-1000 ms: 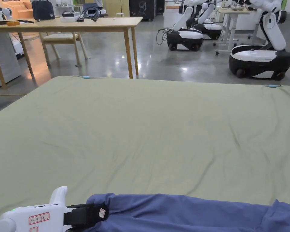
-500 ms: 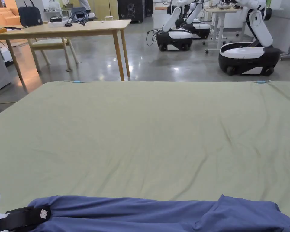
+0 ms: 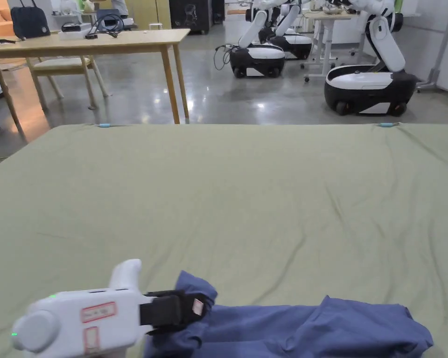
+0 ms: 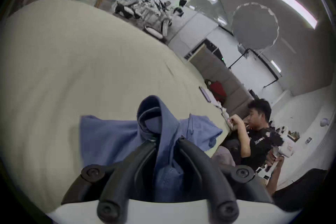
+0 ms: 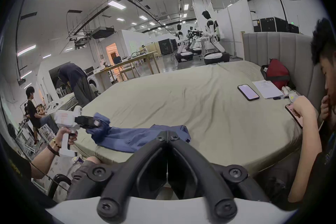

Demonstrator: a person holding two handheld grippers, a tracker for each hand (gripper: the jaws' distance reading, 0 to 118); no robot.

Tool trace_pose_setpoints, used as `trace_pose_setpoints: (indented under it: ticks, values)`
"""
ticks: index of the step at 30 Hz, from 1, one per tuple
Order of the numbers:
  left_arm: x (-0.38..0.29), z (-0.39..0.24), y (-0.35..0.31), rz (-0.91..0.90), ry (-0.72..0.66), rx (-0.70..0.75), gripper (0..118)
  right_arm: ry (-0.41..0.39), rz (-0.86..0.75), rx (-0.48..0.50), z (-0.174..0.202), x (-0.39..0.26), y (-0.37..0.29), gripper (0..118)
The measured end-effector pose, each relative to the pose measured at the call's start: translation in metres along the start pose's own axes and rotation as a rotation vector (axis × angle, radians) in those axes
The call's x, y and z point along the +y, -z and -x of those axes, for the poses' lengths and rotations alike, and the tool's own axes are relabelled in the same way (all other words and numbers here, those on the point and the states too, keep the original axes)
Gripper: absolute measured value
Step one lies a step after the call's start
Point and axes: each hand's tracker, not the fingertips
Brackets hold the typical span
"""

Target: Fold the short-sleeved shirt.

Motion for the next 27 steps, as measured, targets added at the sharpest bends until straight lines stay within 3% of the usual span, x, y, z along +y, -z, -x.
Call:
trace_pose_setpoints:
  ticks: [4, 5, 7, 8, 9, 10, 12, 16, 19, 21, 22, 23, 24, 27]
  values:
    - [-0.019, 0.003, 0.050, 0.087, -0.010, 0.085, 14, 0.012, -0.003, -0.033, -0.010, -0.003, -0.009, 1]
    - [-0.022, 0.003, 0.058, 0.079, -0.006, 0.080, 24, 0.019, -0.005, -0.034, -0.013, -0.003, -0.011, 1]
    - [-0.029, -0.002, 0.070, 0.091, -0.016, -0.082, 72, 0.033, -0.010, -0.042, -0.016, -0.004, -0.014, 1]
    - [-0.029, -0.009, 0.075, 0.084, -0.008, -0.141, 107, 0.037, -0.009, -0.045, -0.018, -0.004, -0.015, 1]
    - [-0.029, -0.015, 0.081, 0.110, 0.001, -0.154, 118, 0.039, -0.006, -0.051, -0.019, -0.005, -0.015, 1]
    - [-0.023, -0.017, 0.081, 0.038, 0.009, -0.151, 118, 0.037, -0.003, -0.056, -0.020, -0.006, -0.015, 1]
    - [-0.028, -0.021, 0.078, 0.157, 0.024, -0.040, 118, 0.035, -0.001, -0.058, -0.020, -0.007, -0.015, 1]
    - [-0.008, -0.017, 0.044, 0.027, 0.003, -0.088, 118, 0.036, -0.002, -0.044, -0.016, -0.003, -0.017, 1]
    - [0.001, -0.035, -0.021, -0.112, -0.006, -0.082, 115, 0.020, 0.000, -0.040, -0.008, 0.002, -0.015, 1]
    - [-0.001, -0.034, -0.059, -0.183, 0.000, -0.068, 101, 0.011, -0.003, -0.031, -0.004, 0.005, -0.012, 1]
    - [-0.005, -0.031, -0.077, -0.211, 0.007, -0.046, 79, 0.009, -0.004, -0.023, -0.001, 0.006, -0.010, 1]
    - [-0.010, -0.012, -0.092, -0.237, 0.018, -0.011, 22, 0.006, -0.005, -0.015, 0.001, 0.007, -0.007, 1]
    - [-0.015, -0.003, -0.104, -0.231, 0.027, 0.031, 0, 0.003, -0.005, -0.007, 0.004, 0.008, -0.005, 1]
    - [-0.033, 0.013, -0.115, -0.181, 0.020, 0.154, 0, -0.002, -0.002, 0.016, 0.011, 0.009, 0.001, 1]
